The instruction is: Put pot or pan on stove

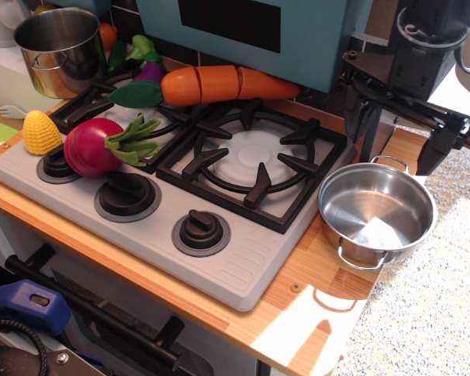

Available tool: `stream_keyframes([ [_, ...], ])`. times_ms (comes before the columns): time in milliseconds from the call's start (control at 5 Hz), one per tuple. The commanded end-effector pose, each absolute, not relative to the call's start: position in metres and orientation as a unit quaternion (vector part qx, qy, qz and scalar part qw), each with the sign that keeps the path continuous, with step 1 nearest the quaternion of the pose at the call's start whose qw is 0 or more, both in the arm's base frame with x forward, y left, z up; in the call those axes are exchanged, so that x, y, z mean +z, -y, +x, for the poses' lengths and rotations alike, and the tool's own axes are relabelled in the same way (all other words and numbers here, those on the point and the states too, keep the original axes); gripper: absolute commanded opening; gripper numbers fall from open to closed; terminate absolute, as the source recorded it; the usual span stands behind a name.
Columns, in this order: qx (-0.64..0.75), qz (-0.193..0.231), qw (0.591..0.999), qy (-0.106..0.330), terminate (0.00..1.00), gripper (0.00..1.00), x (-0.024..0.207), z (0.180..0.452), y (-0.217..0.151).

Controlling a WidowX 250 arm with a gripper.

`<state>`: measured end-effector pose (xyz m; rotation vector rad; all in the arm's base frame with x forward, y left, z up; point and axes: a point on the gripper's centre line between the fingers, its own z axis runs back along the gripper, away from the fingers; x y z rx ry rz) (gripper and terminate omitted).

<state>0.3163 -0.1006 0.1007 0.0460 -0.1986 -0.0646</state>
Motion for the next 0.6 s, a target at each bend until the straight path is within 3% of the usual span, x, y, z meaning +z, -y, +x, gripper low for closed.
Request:
stream_keyframes([
  [0, -0.032, 0.023, 0.994, 0.099, 0.00, 1.00, 0.101, 0.316, 0.101],
  [400, -0.030, 0.020, 0.991, 0.133, 0.00, 1.00, 0.056, 0.307, 0.129],
])
